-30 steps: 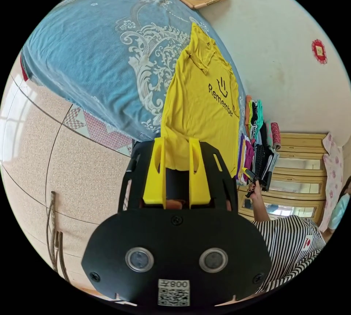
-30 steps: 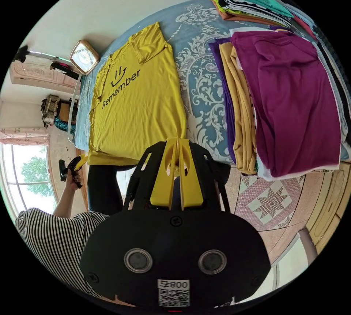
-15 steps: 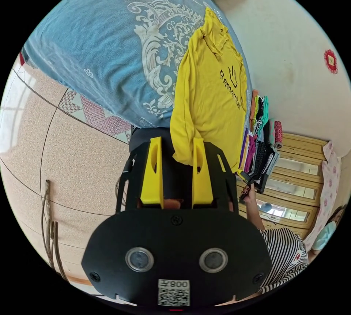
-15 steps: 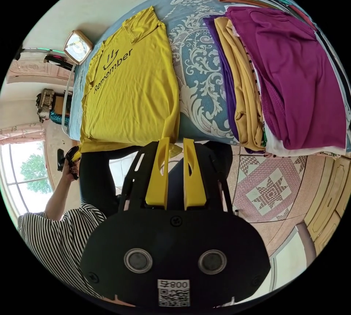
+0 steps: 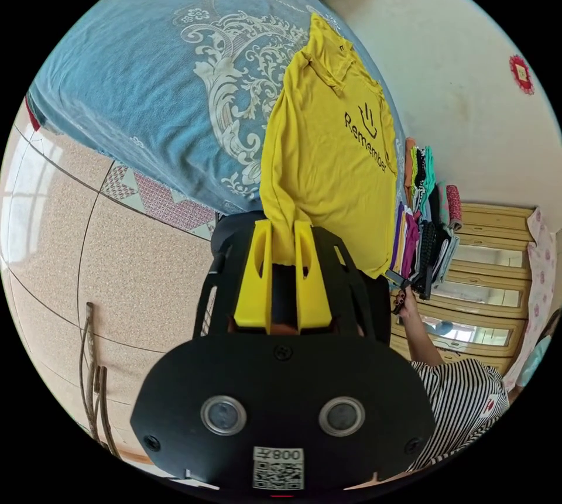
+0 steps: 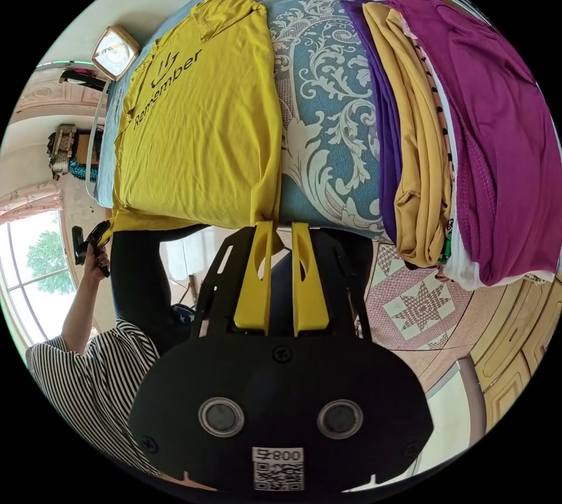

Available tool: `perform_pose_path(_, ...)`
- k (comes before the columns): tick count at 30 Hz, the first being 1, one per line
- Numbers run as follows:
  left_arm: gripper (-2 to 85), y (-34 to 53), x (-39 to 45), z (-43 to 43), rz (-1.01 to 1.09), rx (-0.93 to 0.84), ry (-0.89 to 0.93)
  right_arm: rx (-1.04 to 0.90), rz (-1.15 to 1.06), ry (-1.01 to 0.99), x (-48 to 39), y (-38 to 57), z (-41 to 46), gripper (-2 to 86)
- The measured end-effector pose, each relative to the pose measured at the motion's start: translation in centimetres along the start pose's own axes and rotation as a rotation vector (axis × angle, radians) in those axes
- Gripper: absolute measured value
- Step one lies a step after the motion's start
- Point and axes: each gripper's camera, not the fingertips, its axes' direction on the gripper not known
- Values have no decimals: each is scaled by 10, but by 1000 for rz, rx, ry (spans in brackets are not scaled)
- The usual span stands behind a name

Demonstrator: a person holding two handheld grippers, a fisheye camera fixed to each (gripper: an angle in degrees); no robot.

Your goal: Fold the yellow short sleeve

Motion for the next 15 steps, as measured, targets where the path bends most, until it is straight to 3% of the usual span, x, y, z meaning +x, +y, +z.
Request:
perform_pose_path(6,27,16,4,-20,2,25,84,-7,-39,-39,9,17,8,13)
perform_pose_path(15,21,50,-1,-69,4,106,180,86,-70,-95,33,56,-6,16)
